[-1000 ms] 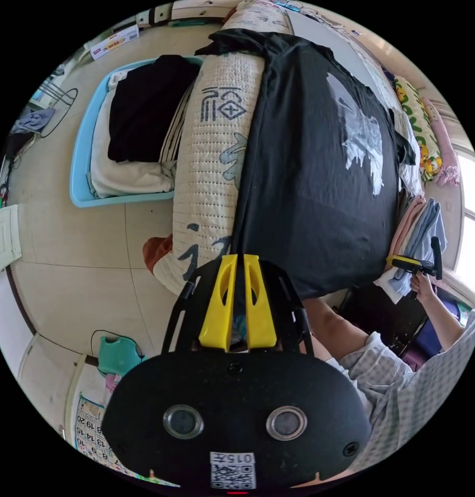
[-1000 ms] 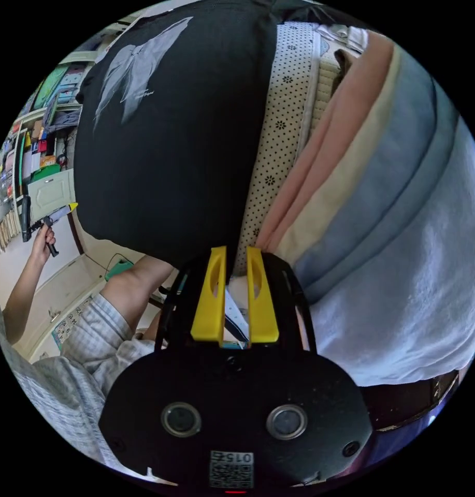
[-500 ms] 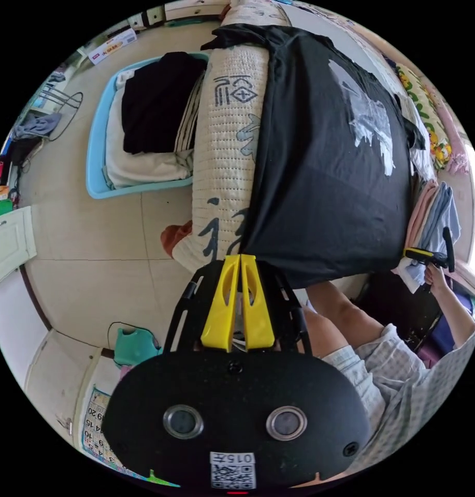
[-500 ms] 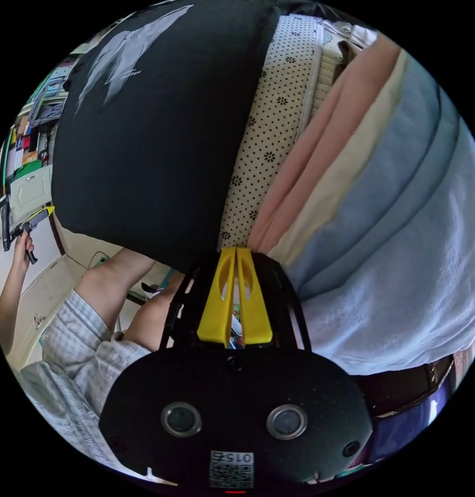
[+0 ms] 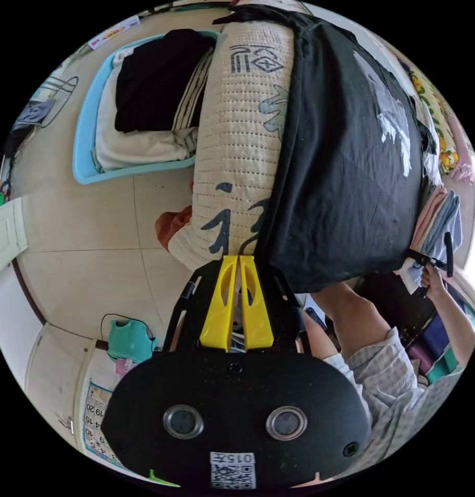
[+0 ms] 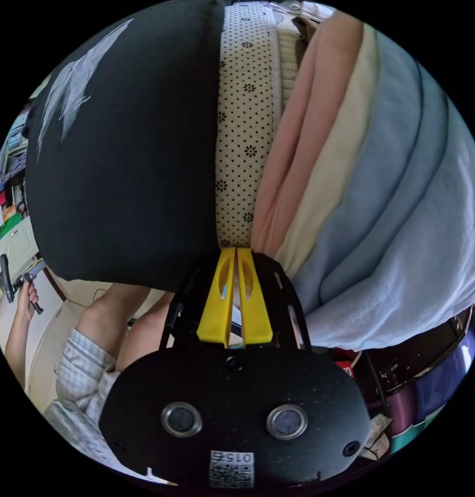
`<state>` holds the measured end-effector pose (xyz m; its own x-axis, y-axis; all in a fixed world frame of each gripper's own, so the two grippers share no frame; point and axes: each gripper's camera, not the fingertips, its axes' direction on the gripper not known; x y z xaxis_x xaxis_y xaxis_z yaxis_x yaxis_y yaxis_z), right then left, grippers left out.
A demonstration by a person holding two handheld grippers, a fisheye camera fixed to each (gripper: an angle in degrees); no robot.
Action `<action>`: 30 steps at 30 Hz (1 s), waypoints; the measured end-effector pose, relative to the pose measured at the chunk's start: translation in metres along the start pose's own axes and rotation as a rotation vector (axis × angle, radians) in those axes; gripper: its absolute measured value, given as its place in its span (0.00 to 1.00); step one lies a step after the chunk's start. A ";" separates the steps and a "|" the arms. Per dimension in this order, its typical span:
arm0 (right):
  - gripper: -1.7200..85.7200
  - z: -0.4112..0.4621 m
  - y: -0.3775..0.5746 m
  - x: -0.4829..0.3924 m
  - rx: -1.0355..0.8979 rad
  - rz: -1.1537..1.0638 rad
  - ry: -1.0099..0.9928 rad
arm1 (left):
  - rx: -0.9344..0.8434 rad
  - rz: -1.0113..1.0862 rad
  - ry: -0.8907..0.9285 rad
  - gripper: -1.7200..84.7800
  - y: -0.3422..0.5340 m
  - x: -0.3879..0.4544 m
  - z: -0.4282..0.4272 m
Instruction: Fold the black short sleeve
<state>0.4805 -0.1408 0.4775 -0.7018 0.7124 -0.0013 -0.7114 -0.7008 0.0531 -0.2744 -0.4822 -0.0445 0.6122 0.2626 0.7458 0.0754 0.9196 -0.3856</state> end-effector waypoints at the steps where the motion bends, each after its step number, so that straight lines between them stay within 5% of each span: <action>1: 0.01 0.002 0.003 -0.002 0.008 -0.001 0.015 | -0.009 0.005 0.013 0.01 -0.002 -0.001 -0.001; 10: 0.01 0.013 0.048 0.047 -0.032 -0.001 -0.175 | -0.172 0.074 -0.019 0.02 -0.003 0.004 -0.042; 16: 0.05 -0.080 0.076 0.068 0.338 -0.156 -0.111 | 0.053 0.047 -0.059 0.03 -0.015 0.059 -0.136; 23: 0.13 -0.121 -0.011 0.074 0.814 -0.044 -0.154 | 0.322 0.424 0.087 0.10 -0.166 0.284 -0.199; 30: 0.14 -0.048 -0.117 0.071 0.768 0.066 0.041 | 0.305 0.714 0.244 0.10 -0.308 0.499 -0.200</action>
<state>0.5124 -0.0104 0.4231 -0.7534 0.6574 -0.0107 -0.4533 -0.5075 0.7328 0.1655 -0.6933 0.3379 0.5883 0.7773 0.2228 -0.5943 0.6025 -0.5326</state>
